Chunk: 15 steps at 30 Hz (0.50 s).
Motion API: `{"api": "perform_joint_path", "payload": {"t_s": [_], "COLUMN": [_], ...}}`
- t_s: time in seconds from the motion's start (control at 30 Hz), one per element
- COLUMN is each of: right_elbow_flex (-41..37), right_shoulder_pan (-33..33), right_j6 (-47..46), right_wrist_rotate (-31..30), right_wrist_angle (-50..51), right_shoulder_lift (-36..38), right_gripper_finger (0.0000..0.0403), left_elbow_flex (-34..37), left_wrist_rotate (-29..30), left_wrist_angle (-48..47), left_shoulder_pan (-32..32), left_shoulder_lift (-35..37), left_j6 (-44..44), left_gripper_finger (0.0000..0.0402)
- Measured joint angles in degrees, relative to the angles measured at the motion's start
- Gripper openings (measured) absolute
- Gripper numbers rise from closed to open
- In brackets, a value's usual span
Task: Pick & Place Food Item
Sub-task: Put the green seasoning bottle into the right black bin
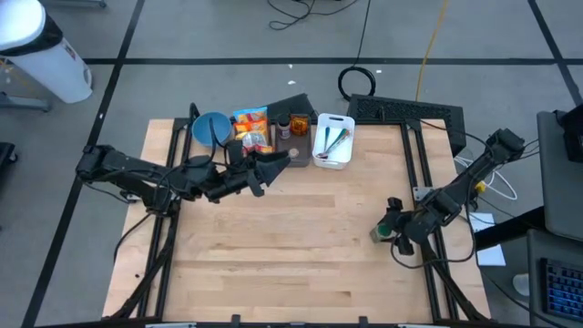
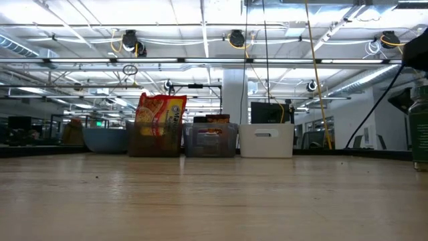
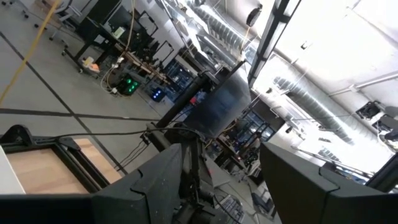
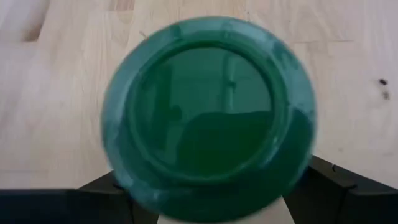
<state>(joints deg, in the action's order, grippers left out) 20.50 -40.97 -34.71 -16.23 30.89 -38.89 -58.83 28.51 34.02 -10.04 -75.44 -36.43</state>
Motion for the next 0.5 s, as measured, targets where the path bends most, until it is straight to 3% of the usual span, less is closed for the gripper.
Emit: {"api": "perform_joint_path", "payload": {"t_s": [0.3,0.5], "right_elbow_flex": [-4.7,-5.5], "right_shoulder_pan": [0.0,0.0], "right_j6": [-2.8,-2.1], "right_wrist_rotate": [-0.1,-1.6], "right_wrist_angle": [-9.5,-10.7], "right_shoulder_lift": [0.0,0.0], "right_gripper_finger": [0.0260,0.0260], "left_elbow_flex": [0.0,0.0], "left_wrist_rotate": [0.0,-0.1], "left_wrist_angle": [0.0,0.0], "left_shoulder_pan": [0.0,0.0], "left_shoulder_lift": [0.0,0.0], "left_j6": [-0.1,-0.1], "left_gripper_finger": [0.0227,0.0227]}}
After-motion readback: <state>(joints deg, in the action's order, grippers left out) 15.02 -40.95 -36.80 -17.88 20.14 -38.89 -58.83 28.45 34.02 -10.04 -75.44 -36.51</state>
